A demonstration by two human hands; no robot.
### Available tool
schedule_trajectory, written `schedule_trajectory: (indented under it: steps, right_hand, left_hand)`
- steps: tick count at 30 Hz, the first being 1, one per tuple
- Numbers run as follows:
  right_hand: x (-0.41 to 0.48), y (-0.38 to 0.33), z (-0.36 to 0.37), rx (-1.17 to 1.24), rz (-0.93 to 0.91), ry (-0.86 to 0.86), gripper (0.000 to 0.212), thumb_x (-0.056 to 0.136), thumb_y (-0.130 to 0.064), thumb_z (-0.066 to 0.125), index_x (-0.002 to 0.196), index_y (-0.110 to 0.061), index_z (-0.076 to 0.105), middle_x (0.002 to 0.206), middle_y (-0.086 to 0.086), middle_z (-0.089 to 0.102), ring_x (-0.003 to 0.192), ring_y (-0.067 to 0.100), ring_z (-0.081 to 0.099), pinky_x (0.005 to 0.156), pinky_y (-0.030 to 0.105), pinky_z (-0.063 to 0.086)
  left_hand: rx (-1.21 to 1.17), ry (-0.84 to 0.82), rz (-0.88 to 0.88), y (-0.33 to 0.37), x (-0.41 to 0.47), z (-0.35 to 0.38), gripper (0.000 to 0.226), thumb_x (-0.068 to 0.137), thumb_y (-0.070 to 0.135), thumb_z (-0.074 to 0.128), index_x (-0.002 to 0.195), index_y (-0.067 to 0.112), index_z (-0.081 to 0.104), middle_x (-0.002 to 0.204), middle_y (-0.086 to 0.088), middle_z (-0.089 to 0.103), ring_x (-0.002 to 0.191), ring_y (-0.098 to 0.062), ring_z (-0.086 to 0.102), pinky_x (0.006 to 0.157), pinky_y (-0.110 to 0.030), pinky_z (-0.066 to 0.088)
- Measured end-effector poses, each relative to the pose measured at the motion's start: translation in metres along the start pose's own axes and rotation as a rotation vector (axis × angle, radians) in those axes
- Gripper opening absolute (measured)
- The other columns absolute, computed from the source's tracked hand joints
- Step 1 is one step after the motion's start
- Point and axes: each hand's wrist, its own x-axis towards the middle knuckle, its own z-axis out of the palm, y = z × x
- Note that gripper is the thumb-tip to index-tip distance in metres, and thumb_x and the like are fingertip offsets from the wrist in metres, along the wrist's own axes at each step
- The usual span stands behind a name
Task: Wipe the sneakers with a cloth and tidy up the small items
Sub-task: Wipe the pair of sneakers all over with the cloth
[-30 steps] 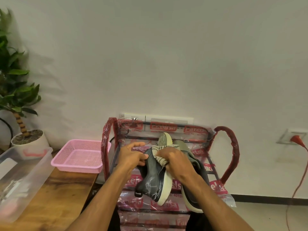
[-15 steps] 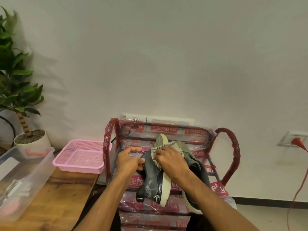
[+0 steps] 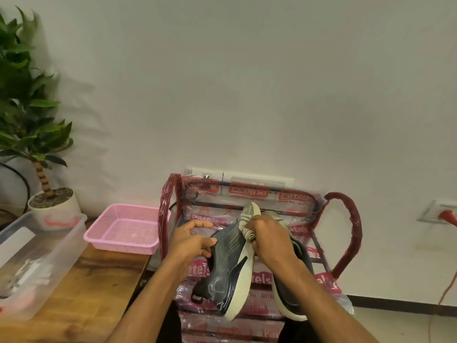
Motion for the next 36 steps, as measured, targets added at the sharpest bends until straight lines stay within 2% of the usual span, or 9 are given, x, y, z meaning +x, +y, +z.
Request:
schedule_trajectory:
  steps: [8, 12, 15, 18, 21, 24, 28, 33, 36]
  right_hand:
    - [-0.012, -0.001, -0.001, 0.096, -0.064, 0.048, 0.051, 0.075, 0.008, 0.059, 0.119, -0.016, 0.069, 0.121, -0.004, 0.064, 0.118, 0.017, 0.051, 0.091, 0.029, 0.045]
    - [-0.013, -0.005, 0.0, 0.031, -0.105, 0.035, 0.05, 0.079, 0.006, 0.062, 0.124, -0.016, 0.065, 0.125, -0.001, 0.062, 0.121, 0.019, 0.05, 0.098, 0.029, 0.041]
    - [-0.014, -0.007, 0.0, 0.065, -0.068, 0.105, 0.055, 0.067, 0.011, 0.066, 0.116, -0.014, 0.069, 0.116, 0.0, 0.067, 0.113, 0.022, 0.057, 0.091, 0.032, 0.047]
    - [-0.015, -0.013, 0.006, 0.126, -0.283, 0.103, 0.061, 0.051, 0.013, 0.065, 0.107, -0.011, 0.071, 0.109, 0.002, 0.069, 0.105, 0.024, 0.061, 0.089, 0.035, 0.051]
    - [-0.007, -0.011, 0.012, 0.01, -0.466, 0.053, 0.047, 0.064, 0.004, 0.069, 0.107, -0.015, 0.07, 0.109, -0.001, 0.068, 0.106, 0.021, 0.06, 0.092, 0.036, 0.05]
    - [0.014, 0.0, 0.011, -0.236, -0.414, -0.014, 0.03, 0.079, -0.009, 0.069, 0.109, -0.017, 0.069, 0.108, 0.0, 0.066, 0.106, 0.022, 0.056, 0.095, 0.038, 0.046]
    - [0.024, -0.002, 0.011, -0.325, -0.434, -0.038, 0.018, 0.083, -0.012, 0.066, 0.1, -0.017, 0.069, 0.101, 0.001, 0.066, 0.1, 0.023, 0.057, 0.091, 0.038, 0.047]
    - [0.028, 0.011, 0.009, -0.42, -0.405, -0.065, 0.028, 0.085, -0.011, 0.066, 0.112, -0.014, 0.067, 0.114, 0.005, 0.063, 0.109, 0.025, 0.053, 0.098, 0.04, 0.043]
    - [0.034, 0.007, 0.003, -0.498, -0.366, -0.06, 0.027, 0.088, -0.01, 0.062, 0.115, -0.008, 0.065, 0.121, 0.011, 0.058, 0.114, 0.029, 0.049, 0.101, 0.043, 0.039]
  left_hand:
    - [0.187, -0.077, -0.006, 0.0, -0.004, -0.001, 0.027, 0.081, -0.009, 0.068, 0.1, 0.01, 0.067, 0.058, -0.008, 0.063, 0.047, -0.016, 0.054, 0.048, -0.028, 0.047]
    - [0.264, -0.001, 0.052, 0.0, -0.002, 0.01, 0.033, 0.076, 0.002, 0.079, 0.1, 0.017, 0.065, 0.073, -0.006, 0.064, 0.052, -0.013, 0.056, 0.048, -0.024, 0.044]
    - [0.243, 0.002, 0.053, 0.001, -0.003, 0.013, 0.047, 0.071, 0.0, 0.083, 0.108, 0.02, 0.062, 0.082, -0.014, 0.067, 0.06, -0.017, 0.062, 0.048, -0.024, 0.046]
    - [0.21, -0.011, 0.065, 0.002, -0.005, 0.017, 0.056, 0.071, -0.009, 0.079, 0.11, 0.025, 0.059, 0.07, -0.01, 0.067, 0.057, -0.014, 0.062, 0.048, -0.022, 0.049]
    - [0.212, 0.001, 0.078, 0.001, -0.006, 0.018, 0.06, 0.067, -0.013, 0.078, 0.108, 0.027, 0.062, 0.075, -0.02, 0.067, 0.063, -0.022, 0.063, 0.056, -0.03, 0.055]
    - [0.177, 0.022, 0.091, 0.0, -0.009, 0.02, 0.062, 0.062, -0.008, 0.084, 0.107, 0.028, 0.062, 0.081, -0.025, 0.069, 0.073, -0.032, 0.069, 0.07, -0.04, 0.058]
    - [0.149, 0.039, 0.134, 0.002, -0.009, 0.025, 0.063, 0.061, -0.008, 0.085, 0.109, 0.025, 0.062, 0.075, -0.017, 0.07, 0.063, -0.019, 0.066, 0.062, -0.03, 0.051]
    - [0.128, 0.038, 0.14, -0.001, -0.009, 0.026, 0.061, 0.059, -0.007, 0.086, 0.106, 0.027, 0.064, 0.081, -0.025, 0.069, 0.073, -0.036, 0.07, 0.064, -0.04, 0.059]
    - [0.114, 0.009, 0.16, 0.001, -0.012, 0.03, 0.059, 0.063, -0.008, 0.084, 0.107, 0.024, 0.063, 0.078, -0.026, 0.068, 0.062, -0.027, 0.065, 0.059, -0.034, 0.055]
